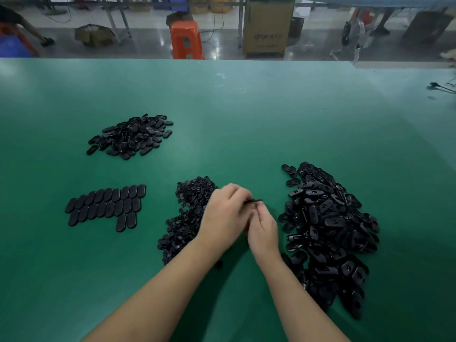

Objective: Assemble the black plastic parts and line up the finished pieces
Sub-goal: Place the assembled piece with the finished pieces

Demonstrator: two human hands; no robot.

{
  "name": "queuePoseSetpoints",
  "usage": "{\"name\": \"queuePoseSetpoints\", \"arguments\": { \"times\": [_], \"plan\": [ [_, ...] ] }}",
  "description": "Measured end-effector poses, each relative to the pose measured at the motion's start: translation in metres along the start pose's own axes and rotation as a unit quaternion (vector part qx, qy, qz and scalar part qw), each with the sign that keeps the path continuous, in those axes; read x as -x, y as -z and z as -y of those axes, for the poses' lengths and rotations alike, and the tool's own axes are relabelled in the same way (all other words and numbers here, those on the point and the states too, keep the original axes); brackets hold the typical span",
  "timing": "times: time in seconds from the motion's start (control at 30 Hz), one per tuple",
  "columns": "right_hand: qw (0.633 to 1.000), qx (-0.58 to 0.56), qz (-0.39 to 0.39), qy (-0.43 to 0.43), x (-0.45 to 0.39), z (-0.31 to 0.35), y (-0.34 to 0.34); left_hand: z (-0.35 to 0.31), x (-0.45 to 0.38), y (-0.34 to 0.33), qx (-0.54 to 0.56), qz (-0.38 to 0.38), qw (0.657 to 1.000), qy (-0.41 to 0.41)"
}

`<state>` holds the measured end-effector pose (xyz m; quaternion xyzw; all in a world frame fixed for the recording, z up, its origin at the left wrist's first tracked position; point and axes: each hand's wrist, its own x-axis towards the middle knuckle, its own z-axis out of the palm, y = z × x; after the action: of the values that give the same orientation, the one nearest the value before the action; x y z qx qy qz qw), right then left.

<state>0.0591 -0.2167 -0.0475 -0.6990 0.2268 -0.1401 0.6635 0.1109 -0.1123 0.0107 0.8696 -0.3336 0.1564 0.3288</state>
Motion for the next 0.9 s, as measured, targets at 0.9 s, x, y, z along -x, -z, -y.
{"name": "queuePoseSetpoints", "arguments": {
  "times": [0.9],
  "plan": [
    [0.994, 0.107, -0.007, 0.013, 0.001, 0.003, -0.006, 0.131, 0.016, 0.059, -0.047, 0.118, 0.912, 0.390]
  ]
}}
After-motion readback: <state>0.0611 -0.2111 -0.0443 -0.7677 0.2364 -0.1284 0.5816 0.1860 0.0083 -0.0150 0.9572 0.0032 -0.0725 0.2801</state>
